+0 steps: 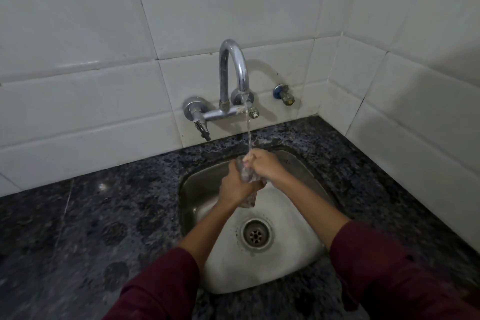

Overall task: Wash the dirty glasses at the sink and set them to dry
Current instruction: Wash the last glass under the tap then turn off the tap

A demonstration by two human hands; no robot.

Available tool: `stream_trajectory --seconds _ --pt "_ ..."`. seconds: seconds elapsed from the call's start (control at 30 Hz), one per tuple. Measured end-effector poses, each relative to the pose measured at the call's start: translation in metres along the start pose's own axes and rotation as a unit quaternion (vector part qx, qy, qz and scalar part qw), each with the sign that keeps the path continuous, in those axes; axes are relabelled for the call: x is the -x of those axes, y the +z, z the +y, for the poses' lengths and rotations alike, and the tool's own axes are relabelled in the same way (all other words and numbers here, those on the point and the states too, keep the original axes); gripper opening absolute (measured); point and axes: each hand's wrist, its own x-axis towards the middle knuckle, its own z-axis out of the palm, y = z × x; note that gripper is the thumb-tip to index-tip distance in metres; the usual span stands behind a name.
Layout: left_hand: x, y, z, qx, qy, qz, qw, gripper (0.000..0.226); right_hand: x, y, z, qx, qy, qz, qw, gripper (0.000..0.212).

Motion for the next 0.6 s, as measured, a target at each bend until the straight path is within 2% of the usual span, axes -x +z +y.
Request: stream_trajectory --seconds 0.07,0.13,0.2,0.3,0.37,0.43,0.53,0.6 --pt "-0.002 0.003 -0.004 -0.083 -0.014 -0.024 0.996 0.099 0.001 0.001 0.003 -0.005 0.031 -0.006 0.999 0.021" --pt "-0.006 0.003 -0.006 -0.134 -0.027 -0.046 0.990 0.094 0.002 0.001 0.007 -0.014 0.055 -0.013 0.998 0.025" --pt "-0.012 0.004 -0.011 -0.128 -0.061 -0.094 0.985 0.083 0.003 0.002 0.011 -0.022 0.073 -0.029 0.997 0.023" --pt "-0.018 0.004 -0.017 -0.030 -0.157 -0.145 0.976 0.067 0.006 0.001 0.016 -0.048 0.122 -0.045 0.990 0.021" --pt "-0.011 0.001 -0.016 0.071 -0.291 -0.168 0.939 0.057 0.009 0.002 0.022 -0.070 0.151 -0.054 0.985 0.020" --pt "-0.005 -0.001 -0.014 0.141 -0.367 -0.194 0.899 0.050 0.014 0.003 0.027 -0.081 0.169 -0.058 0.981 0.021" --pt "-0.002 -0.001 -0.017 0.196 -0.377 -0.228 0.876 0.042 0.023 0.004 0.032 -0.106 0.180 -0.063 0.976 0.014" --pt "-0.003 0.002 -0.022 0.251 -0.359 -0.223 0.871 0.043 0.030 0.004 0.034 -0.097 0.182 -0.068 0.976 0.014"
